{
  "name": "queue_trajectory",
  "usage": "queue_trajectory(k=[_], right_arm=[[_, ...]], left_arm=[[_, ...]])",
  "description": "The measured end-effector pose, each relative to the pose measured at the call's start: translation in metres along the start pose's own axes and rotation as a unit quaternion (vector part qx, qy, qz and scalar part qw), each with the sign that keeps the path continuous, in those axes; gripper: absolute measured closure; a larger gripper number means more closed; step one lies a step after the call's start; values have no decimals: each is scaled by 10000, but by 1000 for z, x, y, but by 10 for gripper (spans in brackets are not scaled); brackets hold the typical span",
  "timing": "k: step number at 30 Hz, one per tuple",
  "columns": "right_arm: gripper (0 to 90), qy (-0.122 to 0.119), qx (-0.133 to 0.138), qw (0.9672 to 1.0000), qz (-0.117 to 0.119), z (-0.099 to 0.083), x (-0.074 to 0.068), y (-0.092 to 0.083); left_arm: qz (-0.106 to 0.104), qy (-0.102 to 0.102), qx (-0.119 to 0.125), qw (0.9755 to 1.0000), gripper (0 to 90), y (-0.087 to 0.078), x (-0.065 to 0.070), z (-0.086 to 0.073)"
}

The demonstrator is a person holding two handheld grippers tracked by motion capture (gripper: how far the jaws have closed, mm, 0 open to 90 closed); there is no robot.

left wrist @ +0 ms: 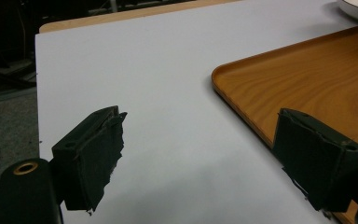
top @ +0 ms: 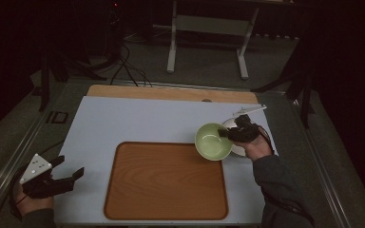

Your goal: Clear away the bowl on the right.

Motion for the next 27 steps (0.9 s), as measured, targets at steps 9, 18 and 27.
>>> queue_trajectory(k=[9,18,27], right_arm=[[826,-73,-46,9999,92,0,-10,6],[826,-132,-47,9997,185,1,-18,10],[826,-221,-69,9992,312,1,-30,15]], left_arm=[[-6,0,3,10000,158,0,0,0],[-2,8,4,10000,157,0,0,0],[-1,11,16,10000,158,0,0,0]])
Point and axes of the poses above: each handheld gripper's, and its own axes: y roughly forward along the jaws, z roughly out of its top, x roughly to its right, the point moved 1 cm from there along y, roughly forward along the jaws, and after that the axes turned 11 degrees about y, right-handed, at the moved point
